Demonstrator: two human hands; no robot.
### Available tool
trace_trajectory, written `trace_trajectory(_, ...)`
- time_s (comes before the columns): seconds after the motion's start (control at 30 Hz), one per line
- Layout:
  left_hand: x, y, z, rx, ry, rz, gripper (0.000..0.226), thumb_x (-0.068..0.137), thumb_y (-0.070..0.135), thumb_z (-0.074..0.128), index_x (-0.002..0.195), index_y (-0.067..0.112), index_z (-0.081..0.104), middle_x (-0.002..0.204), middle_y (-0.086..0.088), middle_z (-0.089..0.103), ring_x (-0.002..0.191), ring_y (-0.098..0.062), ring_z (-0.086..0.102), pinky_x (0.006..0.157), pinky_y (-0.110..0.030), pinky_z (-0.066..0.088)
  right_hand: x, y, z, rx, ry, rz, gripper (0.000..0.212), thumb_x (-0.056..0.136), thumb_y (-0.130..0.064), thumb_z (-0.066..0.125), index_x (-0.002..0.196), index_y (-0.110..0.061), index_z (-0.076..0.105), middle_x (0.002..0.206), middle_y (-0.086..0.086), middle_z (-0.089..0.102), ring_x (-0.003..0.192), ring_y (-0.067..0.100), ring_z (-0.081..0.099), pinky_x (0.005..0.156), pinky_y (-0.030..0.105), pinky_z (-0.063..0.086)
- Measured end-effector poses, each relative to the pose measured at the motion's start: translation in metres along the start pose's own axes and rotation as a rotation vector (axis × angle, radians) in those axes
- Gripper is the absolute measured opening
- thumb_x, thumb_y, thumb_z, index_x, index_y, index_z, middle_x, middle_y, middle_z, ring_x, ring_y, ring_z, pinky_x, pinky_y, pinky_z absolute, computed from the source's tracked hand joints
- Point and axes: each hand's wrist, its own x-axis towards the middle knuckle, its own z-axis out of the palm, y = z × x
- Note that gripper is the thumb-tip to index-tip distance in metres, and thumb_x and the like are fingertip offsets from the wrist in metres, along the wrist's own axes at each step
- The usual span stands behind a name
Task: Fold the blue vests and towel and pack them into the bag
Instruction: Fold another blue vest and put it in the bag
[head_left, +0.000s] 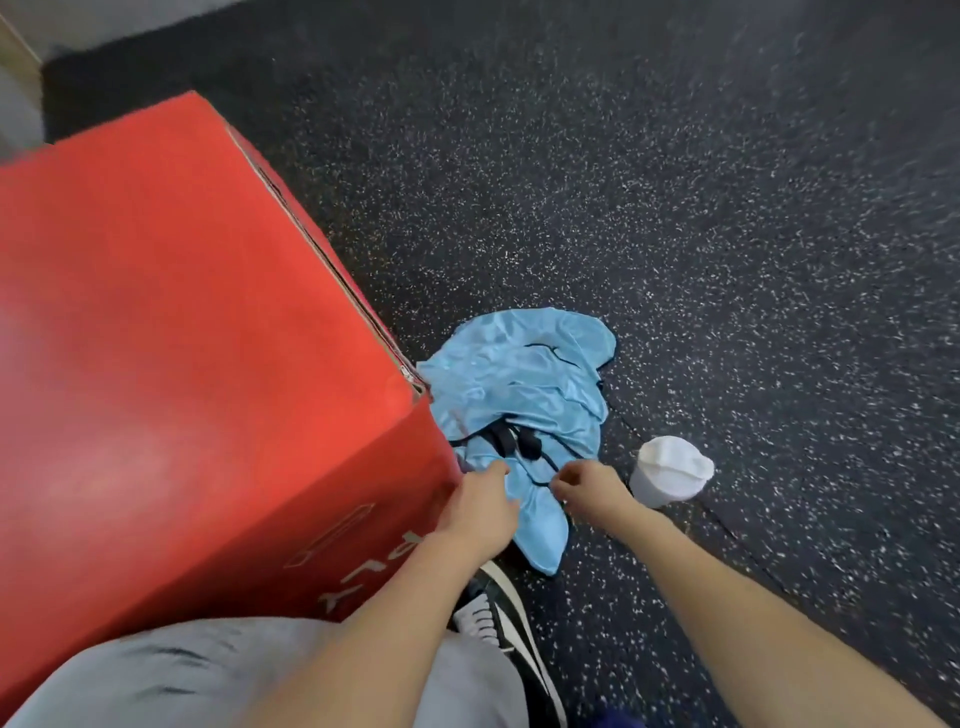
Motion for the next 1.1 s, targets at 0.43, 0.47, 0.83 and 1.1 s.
trace_trajectory(0.43,0.079,-0.014,0.040,-0.101,-0.028,-0.129,0.054,0.095,0.028,0.063,0.144,0.015,0.044,0.132,-0.016,0.059,0.121,-0.034,0.056,0.100,-0.040,0.047,0.094,-0.007,0.038,0.181,0.077,0.077,0.017,0.088,-0.027,0.072,0.086,-0.011,0.065,0.072,0.007,0.064,0.067,0.022,0.059,0.062,0.032,0.042)
trace_trajectory(0.47,0.080,-0.016,0.040,-0.103,-0.034,-0.137,0.054,0.095,0.028,0.063,0.144,0.015,0.044,0.132,-0.016,0.058,0.121,-0.035,0.056,0.100,-0.041,0.047,0.094,-0.006,0.040,0.218,0.078,0.080,0.017,0.087,-0.025,0.073,0.080,-0.012,0.064,0.067,0.005,0.059,0.061,0.017,0.053,0.060,0.030,0.039)
trace_trajectory(0.83,0.044,0.017,-0.008,-0.107,0.031,-0.082,0.058,0.095,0.025,0.061,0.147,0.015,0.039,0.137,-0.013,0.055,0.127,-0.032,0.053,0.105,-0.039,0.044,0.029,-0.042,-0.032,0.394,0.091,-0.109,0.030,0.093,-0.022,0.069,0.065,-0.016,0.058,0.049,-0.012,0.056,0.052,0.003,0.056,0.055,0.023,0.039)
trace_trajectory(1.1,-0.024,0.068,-0.080,-0.155,0.213,0.100,0.052,0.093,0.020,0.064,0.140,0.013,0.042,0.134,-0.010,0.055,0.125,-0.029,0.053,0.105,-0.038,0.044,-0.072,-0.131,-0.129,0.474,0.181,-0.329,0.019,0.098,-0.020,0.063,0.097,-0.001,0.067,0.092,0.009,0.072,0.074,0.011,0.072,0.063,0.028,0.050)
